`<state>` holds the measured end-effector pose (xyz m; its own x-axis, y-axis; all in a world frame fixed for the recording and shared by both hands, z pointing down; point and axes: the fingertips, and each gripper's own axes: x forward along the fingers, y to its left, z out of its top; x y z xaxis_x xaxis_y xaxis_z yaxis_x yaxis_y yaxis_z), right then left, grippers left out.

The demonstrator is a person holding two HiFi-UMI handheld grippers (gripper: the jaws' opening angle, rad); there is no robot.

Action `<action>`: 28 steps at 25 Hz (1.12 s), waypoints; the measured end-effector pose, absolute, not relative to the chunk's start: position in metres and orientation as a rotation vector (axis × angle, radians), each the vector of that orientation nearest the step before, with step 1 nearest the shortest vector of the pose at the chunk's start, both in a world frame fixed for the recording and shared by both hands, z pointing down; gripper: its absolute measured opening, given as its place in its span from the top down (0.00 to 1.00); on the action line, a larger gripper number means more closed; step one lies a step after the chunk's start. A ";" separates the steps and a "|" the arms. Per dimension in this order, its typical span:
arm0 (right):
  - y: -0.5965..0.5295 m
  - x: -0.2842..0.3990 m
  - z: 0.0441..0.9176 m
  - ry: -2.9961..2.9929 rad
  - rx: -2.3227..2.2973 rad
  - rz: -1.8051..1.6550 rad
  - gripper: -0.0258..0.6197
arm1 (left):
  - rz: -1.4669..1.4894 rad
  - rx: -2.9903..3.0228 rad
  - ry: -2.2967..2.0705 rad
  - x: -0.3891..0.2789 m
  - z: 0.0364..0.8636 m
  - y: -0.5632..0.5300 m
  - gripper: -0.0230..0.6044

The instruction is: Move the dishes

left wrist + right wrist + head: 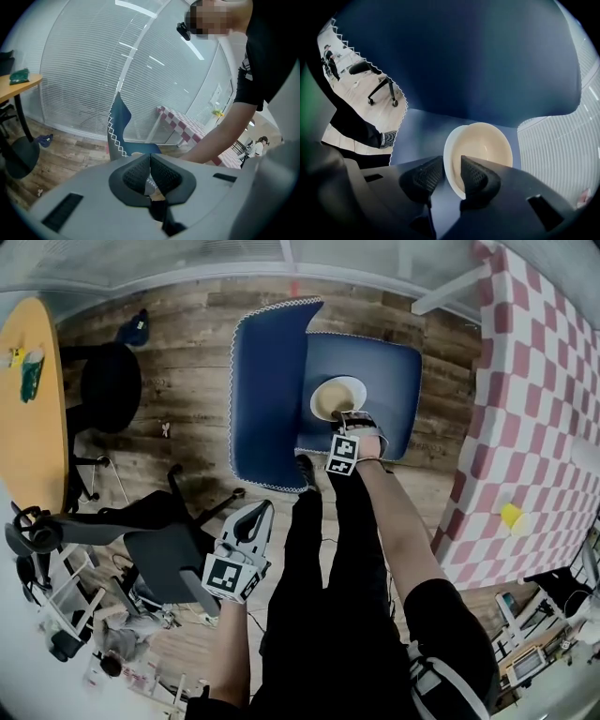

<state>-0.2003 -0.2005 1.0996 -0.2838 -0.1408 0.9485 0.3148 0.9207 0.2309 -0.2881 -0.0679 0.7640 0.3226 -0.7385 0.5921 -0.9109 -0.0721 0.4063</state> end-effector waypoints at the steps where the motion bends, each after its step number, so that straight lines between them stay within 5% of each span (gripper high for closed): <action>1: -0.202 -0.201 1.100 -1.808 -0.124 -0.450 0.77 | 0.297 1.850 -1.463 -0.288 0.765 -0.068 0.93; 5: -0.206 -0.204 1.097 -1.801 -0.116 -0.490 0.91 | 0.297 1.845 -1.463 -0.287 0.764 -0.066 0.93; 28: -0.205 -0.188 0.975 -1.756 -0.004 -0.541 0.92 | 0.290 2.003 -1.423 -0.277 0.676 -0.057 0.93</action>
